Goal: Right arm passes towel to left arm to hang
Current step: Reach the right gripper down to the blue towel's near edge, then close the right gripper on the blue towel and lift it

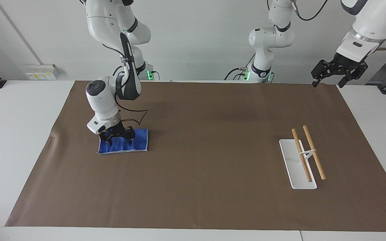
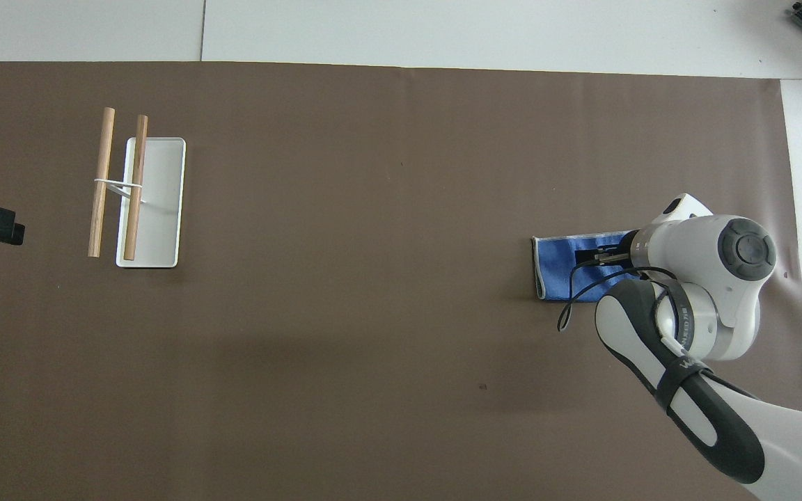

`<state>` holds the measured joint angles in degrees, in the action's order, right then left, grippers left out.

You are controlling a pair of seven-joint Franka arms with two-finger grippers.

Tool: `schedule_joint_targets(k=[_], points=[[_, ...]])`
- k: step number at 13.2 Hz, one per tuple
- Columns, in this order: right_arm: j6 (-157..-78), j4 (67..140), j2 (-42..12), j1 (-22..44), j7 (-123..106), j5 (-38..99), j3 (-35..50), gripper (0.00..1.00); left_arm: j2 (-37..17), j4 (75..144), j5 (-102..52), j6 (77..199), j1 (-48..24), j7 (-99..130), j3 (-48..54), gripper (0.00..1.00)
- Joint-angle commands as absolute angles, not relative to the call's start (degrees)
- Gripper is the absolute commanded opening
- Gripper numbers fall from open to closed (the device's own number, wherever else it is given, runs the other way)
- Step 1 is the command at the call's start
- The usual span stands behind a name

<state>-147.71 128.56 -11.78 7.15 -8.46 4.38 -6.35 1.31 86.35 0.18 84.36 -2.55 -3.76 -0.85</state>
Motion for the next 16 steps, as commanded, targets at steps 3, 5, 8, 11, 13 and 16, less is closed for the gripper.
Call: schedule_joint_targets(k=[3,5,8,11,13,16], points=[[-149.5,131.1,-10.7,6.2,-11.4,6.9,-6.2,1.0,2.7,87.8,0.3,83.8,-1.9,-3.3,-0.4,1.0],[-149.7,131.7,-10.7,6.2,-11.5,7.5,-6.2,1.0,2.7,87.8,0.3,83.8,-1.9,-3.3,-0.4,1.0],[-149.9,131.7,-10.7,6.2,-12.6,7.5,-6.2,0.63,2.7,87.8,0.3,83.8,-1.9,-3.3,-0.4,1.0],[-149.9,131.7,-10.7,6.2,-12.6,7.5,-6.2,0.33,2.7,87.8,0.3,83.8,-1.9,-3.3,-0.4,1.0],[-149.8,131.6,-10.8,6.2,-12.3,7.5,-6.2,0.22,2.7,87.8,0.3,83.8,-1.9,-3.3,-0.4,1.0],[-148.9,129.8,-10.5,6.9,-11.5,7.5,-6.2,0.0,2.7,87.8,0.3,83.8,-1.9,-3.3,-0.4,1.0]])
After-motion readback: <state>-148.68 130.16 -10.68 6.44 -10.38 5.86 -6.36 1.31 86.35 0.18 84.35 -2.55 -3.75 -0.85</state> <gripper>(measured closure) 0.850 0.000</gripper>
